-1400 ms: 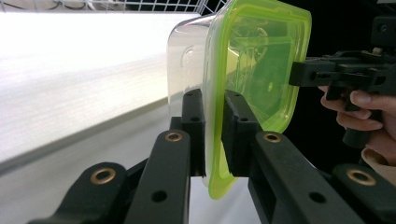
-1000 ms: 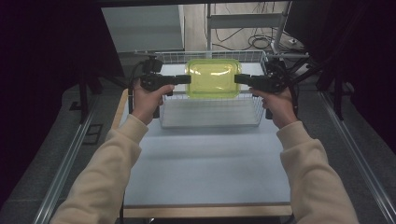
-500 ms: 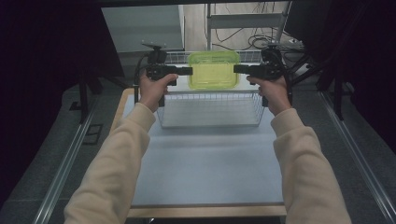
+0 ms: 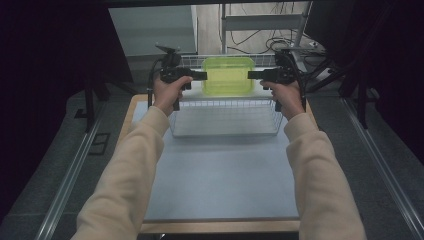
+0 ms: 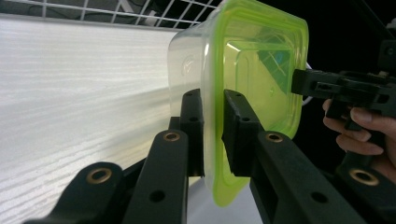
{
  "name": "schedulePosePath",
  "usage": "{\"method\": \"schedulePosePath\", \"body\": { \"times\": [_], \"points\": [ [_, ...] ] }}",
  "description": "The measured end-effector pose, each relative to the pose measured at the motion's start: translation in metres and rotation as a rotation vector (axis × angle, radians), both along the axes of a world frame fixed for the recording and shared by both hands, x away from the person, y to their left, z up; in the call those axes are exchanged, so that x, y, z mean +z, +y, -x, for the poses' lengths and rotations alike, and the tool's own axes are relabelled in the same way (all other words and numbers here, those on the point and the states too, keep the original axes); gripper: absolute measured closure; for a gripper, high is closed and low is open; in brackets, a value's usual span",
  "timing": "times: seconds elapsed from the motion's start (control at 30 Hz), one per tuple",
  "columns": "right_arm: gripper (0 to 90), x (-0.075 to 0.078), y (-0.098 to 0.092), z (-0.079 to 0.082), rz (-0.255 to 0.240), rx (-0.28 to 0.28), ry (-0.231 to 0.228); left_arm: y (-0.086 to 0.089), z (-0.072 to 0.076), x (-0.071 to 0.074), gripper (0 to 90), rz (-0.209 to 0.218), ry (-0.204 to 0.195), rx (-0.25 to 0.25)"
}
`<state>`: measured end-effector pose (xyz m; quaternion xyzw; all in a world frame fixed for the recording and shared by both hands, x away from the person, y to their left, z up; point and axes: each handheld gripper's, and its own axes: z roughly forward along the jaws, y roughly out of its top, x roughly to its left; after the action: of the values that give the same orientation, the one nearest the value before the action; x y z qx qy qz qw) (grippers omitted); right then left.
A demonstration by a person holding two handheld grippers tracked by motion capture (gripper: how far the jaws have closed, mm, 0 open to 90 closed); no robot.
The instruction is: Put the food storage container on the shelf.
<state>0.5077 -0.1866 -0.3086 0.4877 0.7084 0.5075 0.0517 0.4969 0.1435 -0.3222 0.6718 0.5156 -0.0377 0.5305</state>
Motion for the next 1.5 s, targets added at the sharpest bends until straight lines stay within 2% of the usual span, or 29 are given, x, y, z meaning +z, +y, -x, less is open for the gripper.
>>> {"method": "schedulePosePath", "body": {
  "times": [0.23, 0.37, 0.47, 0.57, 0.6, 0.7, 0.73, 0.77, 0.93, 1.0, 1.07, 1.1, 1.13, 1.17, 1.2, 1.23, 1.27, 1.3, 1.37, 1.43, 1.47, 1.5],
  "points": [
    [69.7, -0.004, 0.004, -0.004, 0.018, -0.018, -0.021, -0.002, -0.008, -0.004, 73.7, -0.006, 0.016, 0.036],
    [66.3, -0.009, 0.004, -0.007, 0.02, -0.033, -0.014, -0.003, -0.012, -0.009, 71.5, 0.009, 0.026, 0.049],
    [61.4, -0.011, 0.004, -0.008, 0.025, -0.035, -0.011, -0.005, -0.015, -0.012, 66.4, -0.012, 0.024, 0.057],
    [57.6, -0.012, 0.004, -0.009, 0.025, -0.052, -0.008, -0.004, -0.017, -0.014, 55.8, 0.004, 0.025, 0.048],
    [55.3, -0.012, 0.003, -0.009, 0.02, -0.05, -0.005, -0.004, -0.017, -0.014, 55.8, 0.006, 0.023, 0.056],
    [46.1, -0.011, 0.001, -0.008, 0.011, -0.068, -0.009, -0.003, -0.017, -0.014, 35.9, 0.004, 0.005, 0.07],
    [41.4, -0.01, -0.001, -0.006, 0.014, -0.076, -0.025, -0.003, -0.017, -0.013, 28.2, 0.005, 0.001, 0.068],
    [41.4, -0.01, -0.001, -0.006, 0.014, -0.076, -0.025, -0.002, -0.016, -0.013, 28.2, -0.001, -0.005, 0.071],
    [36.1, -0.002, -0.005, 0.01, -0.011, -0.064, -0.101, 0.001, 0.002, -0.001, 24.1, -0.027, -0.093, 0.089],
    [34.9, 0.002, -0.008, 0.022, 0.01, -0.026, -0.14, 0.002, 0.014, 0.005, 24.3, -0.045, -0.121, 0.06],
    [34.2, 0.002, -0.01, 0.029, 0.03, -0.01, -0.164, 0.002, 0.025, 0.006, 24.8, -0.072, -0.145, 0.041],
    [34.2, 0.002, -0.01, 0.029, 0.03, -0.01, -0.164, 0.002, 0.025, 0.006, 24.8, -0.072, -0.145, 0.041],
    [33.4, 0.001, -0.013, 0.038, 0.054, 0.011, -0.186, 0.005, 0.036, 0.006, 24.9, -0.052, -0.147, 0.023],
    [33.4, 0.0, -0.015, 0.04, 0.057, 0.016, -0.194, 0.005, 0.036, 0.006, 24.9, -0.052, -0.147, 0.023],
    [33.3, -0.002, -0.017, 0.044, 0.063, 0.028, -0.207, 0.007, 0.047, 0.006, 25.1, -0.054, -0.16, 0.024],
    [33.1, -0.003, -0.019, 0.047, 0.066, 0.035, -0.212, 0.007, 0.047, 0.006, 25.3, -0.054, -0.16, 0.024],
    [33.0, -0.005, -0.021, 0.049, 0.073, 0.044, -0.22, 0.009, 0.057, 0.004, 25.3, -0.052, -0.166, 0.007],
    [33.0, -0.005, -0.021, 0.049, 0.073, 0.044, -0.22, 0.009, 0.057, 0.004, 25.4, -0.052, -0.166, 0.007],
    [32.6, -0.012, -0.024, 0.057, 0.078, 0.063, -0.227, 0.01, 0.07, 0.001, 25.3, -0.059, -0.179, -0.022],
    [32.4, -0.024, -0.028, 0.072, 0.069, 0.091, -0.241, 0.012, 0.084, -0.004, 25.5, -0.054, -0.193, -0.024],
    [31.9, -0.028, -0.029, 0.078, 0.069, 0.103, -0.238, 0.015, 0.098, -0.008, 25.5, -0.056, -0.206, -0.039],
    [31.9, -0.028, -0.029, 0.078, 0.069, 0.103, -0.238, 0.015, 0.098, -0.008, 25.5, -0.056, -0.206, -0.039]
  ]
}}
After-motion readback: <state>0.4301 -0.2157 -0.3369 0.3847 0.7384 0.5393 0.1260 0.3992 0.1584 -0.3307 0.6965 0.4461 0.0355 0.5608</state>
